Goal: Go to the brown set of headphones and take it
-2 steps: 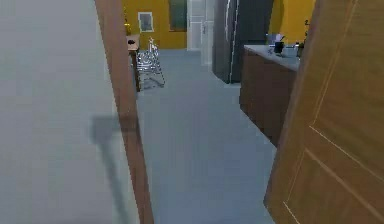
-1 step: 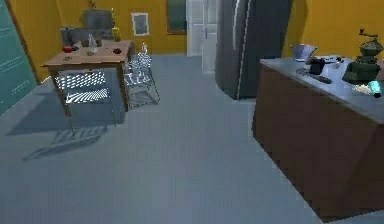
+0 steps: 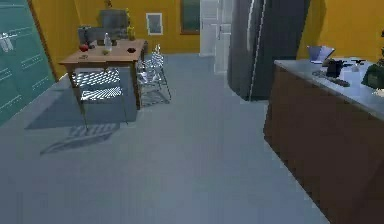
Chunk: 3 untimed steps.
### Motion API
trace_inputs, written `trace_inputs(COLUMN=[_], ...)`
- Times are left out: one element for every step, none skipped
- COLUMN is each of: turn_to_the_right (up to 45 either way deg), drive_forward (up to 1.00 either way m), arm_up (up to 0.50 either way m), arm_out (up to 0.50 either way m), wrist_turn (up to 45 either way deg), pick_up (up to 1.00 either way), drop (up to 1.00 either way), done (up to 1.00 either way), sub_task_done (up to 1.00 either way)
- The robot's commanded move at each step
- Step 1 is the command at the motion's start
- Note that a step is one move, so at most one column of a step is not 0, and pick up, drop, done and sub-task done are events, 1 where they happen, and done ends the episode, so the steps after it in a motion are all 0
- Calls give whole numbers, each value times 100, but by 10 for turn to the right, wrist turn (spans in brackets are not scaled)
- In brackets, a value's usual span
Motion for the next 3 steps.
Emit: trace_inputs(turn_to_the_right=[0,0,0], drive_forward=[100,100,100], arm_up=[0,0,0], arm_out=[0,0,0], wrist_turn=[0,0,0], pick_up=[0,0,0], drop=[0,0,0], done=[0,0,0], sub_task_done=[0,0,0])
